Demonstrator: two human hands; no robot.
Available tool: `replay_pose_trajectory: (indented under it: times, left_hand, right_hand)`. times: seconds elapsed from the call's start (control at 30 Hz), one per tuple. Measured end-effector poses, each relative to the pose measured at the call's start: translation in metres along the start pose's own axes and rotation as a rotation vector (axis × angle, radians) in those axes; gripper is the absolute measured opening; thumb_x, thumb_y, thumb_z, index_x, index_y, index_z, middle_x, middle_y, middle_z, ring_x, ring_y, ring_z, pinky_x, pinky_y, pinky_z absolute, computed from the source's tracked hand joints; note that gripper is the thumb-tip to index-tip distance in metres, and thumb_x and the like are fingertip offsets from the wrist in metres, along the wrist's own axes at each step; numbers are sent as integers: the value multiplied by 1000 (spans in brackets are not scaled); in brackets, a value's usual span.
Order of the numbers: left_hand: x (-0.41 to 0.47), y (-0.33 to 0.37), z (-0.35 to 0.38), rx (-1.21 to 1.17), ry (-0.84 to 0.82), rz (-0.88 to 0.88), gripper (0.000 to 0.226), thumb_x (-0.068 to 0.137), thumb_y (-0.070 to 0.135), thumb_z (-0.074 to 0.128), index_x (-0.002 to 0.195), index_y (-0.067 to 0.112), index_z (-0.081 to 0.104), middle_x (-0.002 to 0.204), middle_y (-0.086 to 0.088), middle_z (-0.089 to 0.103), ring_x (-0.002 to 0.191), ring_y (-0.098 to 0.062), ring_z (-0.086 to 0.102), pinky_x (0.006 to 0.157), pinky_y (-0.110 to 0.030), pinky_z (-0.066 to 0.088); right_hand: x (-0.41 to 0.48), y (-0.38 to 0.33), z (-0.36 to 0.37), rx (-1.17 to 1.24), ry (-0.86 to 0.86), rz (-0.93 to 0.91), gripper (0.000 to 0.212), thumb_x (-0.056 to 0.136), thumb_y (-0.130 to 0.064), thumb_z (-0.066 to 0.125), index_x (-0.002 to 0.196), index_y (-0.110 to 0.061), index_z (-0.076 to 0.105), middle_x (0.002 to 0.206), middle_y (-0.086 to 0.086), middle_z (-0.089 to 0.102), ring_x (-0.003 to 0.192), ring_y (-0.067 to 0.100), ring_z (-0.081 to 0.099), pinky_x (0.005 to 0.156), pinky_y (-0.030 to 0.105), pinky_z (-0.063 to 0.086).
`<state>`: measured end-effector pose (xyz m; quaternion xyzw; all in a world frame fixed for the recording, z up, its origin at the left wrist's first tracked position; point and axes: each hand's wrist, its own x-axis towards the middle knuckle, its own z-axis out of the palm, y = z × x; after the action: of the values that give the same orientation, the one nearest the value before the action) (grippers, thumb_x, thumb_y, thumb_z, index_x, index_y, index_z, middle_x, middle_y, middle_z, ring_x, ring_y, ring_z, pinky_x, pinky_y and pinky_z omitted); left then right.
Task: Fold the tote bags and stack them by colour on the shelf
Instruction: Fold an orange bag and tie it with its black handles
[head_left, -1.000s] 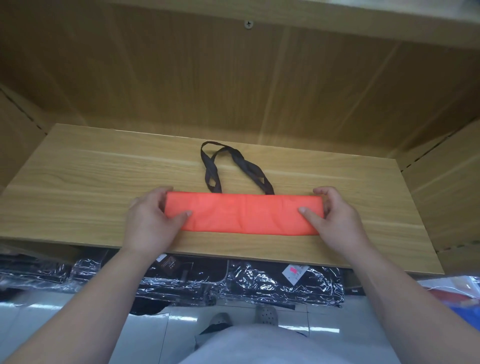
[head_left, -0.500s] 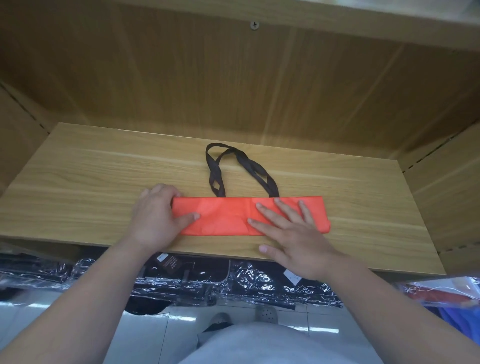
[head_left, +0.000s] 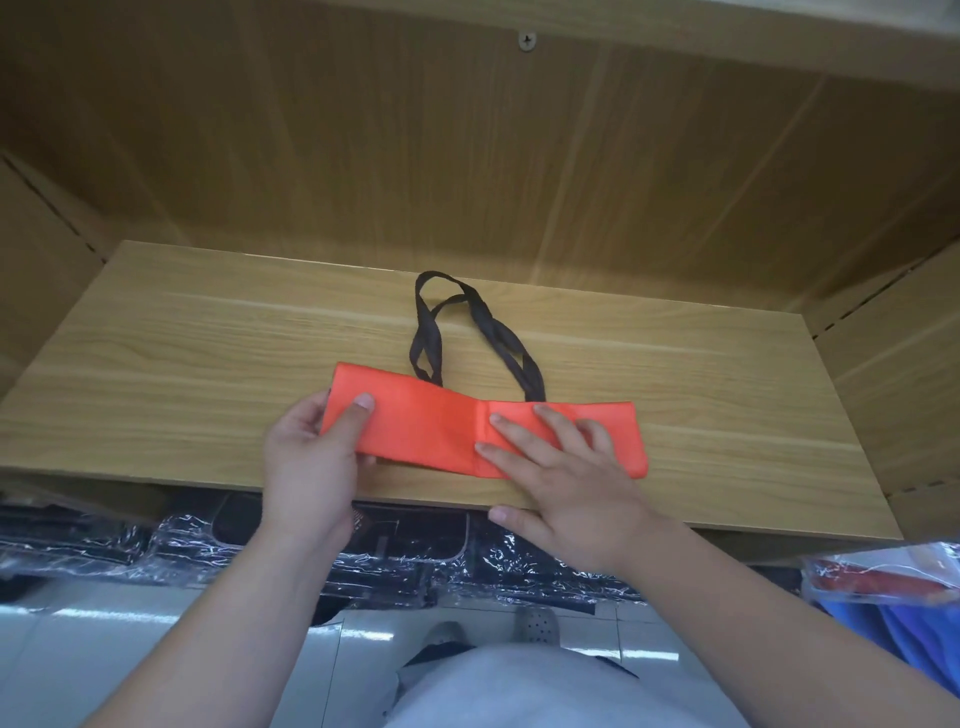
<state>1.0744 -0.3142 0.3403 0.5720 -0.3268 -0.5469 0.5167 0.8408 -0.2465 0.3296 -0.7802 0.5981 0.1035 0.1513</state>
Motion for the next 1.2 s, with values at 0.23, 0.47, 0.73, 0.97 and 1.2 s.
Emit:
replay_pose_trajectory:
  times: [0.23,0.47,0.73,0.97,1.2]
  left_hand:
    - [-1,28,11,34,-105,211,16,98,13,65,87,23,73,81,9,74,79,-10,65,80,-30,54]
    - [13,50,15,597,-39,742,11,99,15,60,93,22,66,86,7,55,76,-4,47,74,-8,38]
    - [-9,2,69,916,-406,1052,35,92,27,59,118,8,72,98,-7,62,91,-24,58,80,-34,53]
    - [-26,-50,80,1233,-566,1021,51,91,35,48,135,12,60,118,-4,59,99,-28,54,79,-47,54]
    - [-32,-64,73,1257,-611,993,60,92,49,56,138,9,59,127,-4,58,104,-28,53,88,-45,51]
  right_hand:
    - [21,-27,-13,126,11,-65,87,80,-83,2,157,-45,16,169,-15,0,155,24,-9,121,53,2]
    - [-13,23,16,327,538,113,58,100,-56,39,132,-16,65,136,4,52,129,24,47,109,50,41]
    - [-30,49,43,519,494,4,56,103,-57,36,136,-20,64,152,-3,42,140,19,42,114,45,38]
    - [-35,60,39,748,395,46,54,94,-74,33,143,-52,38,150,-21,43,145,2,32,119,44,31]
    - [-30,68,38,756,374,-2,59,96,-61,46,152,-51,30,149,-26,40,144,6,33,119,46,30]
